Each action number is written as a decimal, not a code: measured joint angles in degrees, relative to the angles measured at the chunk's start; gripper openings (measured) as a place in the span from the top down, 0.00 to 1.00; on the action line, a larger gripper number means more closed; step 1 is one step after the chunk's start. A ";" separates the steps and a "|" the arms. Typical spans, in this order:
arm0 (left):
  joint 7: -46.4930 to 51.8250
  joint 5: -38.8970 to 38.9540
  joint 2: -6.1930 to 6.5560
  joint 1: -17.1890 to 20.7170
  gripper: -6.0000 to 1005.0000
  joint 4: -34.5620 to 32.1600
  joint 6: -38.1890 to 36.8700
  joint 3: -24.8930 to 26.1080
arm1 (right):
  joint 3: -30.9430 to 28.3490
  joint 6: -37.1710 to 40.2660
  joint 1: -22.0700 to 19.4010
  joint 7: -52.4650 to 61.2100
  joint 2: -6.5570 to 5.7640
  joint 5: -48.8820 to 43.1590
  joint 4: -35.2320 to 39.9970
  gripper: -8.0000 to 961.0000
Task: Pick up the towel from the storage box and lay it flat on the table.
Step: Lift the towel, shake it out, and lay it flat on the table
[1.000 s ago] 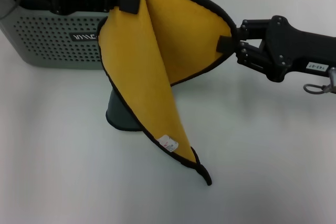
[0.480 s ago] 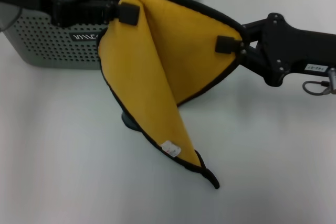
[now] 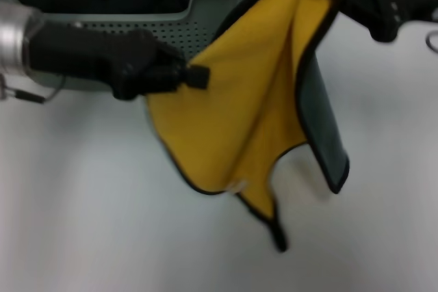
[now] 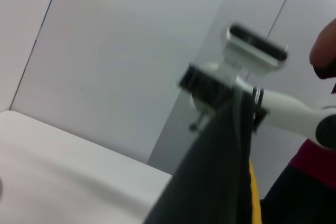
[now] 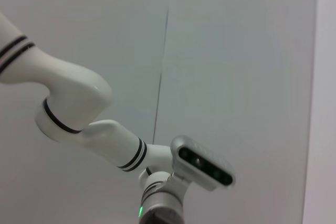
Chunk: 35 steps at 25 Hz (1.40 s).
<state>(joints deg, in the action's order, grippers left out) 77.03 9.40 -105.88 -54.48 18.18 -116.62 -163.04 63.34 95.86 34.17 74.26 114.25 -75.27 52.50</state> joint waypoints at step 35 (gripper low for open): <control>-6.30 8.49 -10.04 5.62 0.94 8.67 2.54 0.00 | -3.32 -5.51 14.62 14.94 -4.62 -12.14 13.87 0.97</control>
<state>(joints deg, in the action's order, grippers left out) 70.73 17.89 -115.92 -48.86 26.86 -114.08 -163.04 60.03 90.35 48.79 89.20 109.62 -87.41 66.38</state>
